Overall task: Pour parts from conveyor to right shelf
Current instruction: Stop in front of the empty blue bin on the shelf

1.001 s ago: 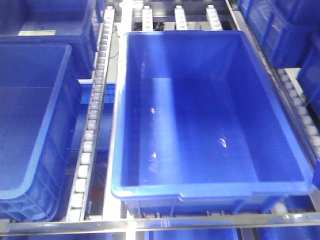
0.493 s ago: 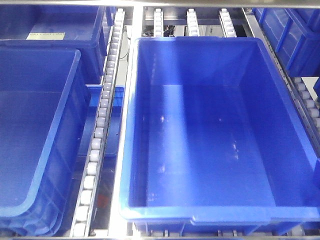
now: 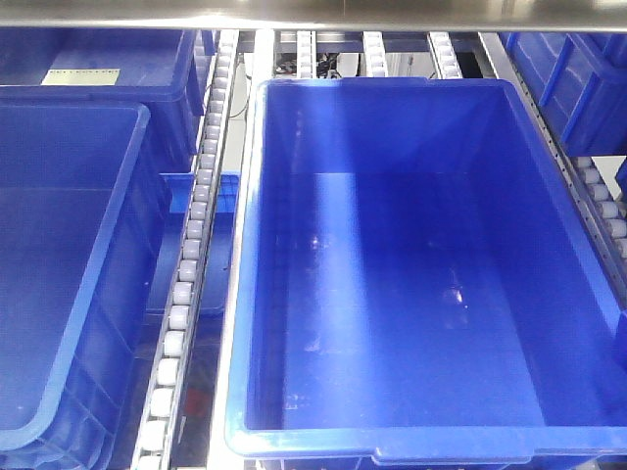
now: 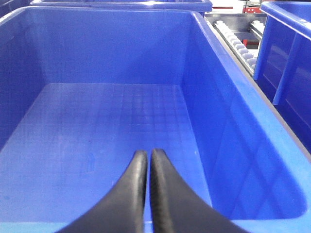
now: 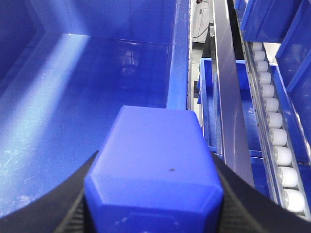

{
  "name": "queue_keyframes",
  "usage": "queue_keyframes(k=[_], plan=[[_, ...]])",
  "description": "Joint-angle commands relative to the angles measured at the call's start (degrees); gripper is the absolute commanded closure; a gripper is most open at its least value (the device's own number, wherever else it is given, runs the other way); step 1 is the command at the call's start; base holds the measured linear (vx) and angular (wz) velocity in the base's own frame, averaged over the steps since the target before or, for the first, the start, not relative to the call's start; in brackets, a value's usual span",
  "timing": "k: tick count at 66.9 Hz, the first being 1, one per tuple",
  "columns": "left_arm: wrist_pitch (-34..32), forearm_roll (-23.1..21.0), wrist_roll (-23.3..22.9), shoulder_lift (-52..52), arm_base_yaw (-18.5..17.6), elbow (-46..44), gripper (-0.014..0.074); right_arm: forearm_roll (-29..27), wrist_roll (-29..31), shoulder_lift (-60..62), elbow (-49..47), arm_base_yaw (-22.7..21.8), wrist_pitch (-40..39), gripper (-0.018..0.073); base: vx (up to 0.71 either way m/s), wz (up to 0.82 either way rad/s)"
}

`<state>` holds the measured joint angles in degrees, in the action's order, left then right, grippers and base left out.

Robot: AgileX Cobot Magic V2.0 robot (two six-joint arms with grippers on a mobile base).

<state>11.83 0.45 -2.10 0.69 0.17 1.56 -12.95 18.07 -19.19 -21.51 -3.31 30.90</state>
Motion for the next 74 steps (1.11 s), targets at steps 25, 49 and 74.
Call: queue_keyframes(k=[25,49,74], plan=[[-4.6,-0.5,-0.5,0.6,-0.3,-1.1,0.0603,-0.4,0.5,-0.5,-1.6,-0.2,-4.2,0.0564,0.00,0.00],[-4.6,-0.5,-0.5,0.6,-0.3,-1.1,0.0603,-0.4,0.5,-0.5,-1.6,-0.2,-4.2,0.0564,0.00,0.00],[-4.6,-0.5,-0.5,0.6,-0.3,-1.1,0.0603,-1.8,0.4,-0.5,-1.9,-0.2,-7.7,0.0564,0.00,0.00]])
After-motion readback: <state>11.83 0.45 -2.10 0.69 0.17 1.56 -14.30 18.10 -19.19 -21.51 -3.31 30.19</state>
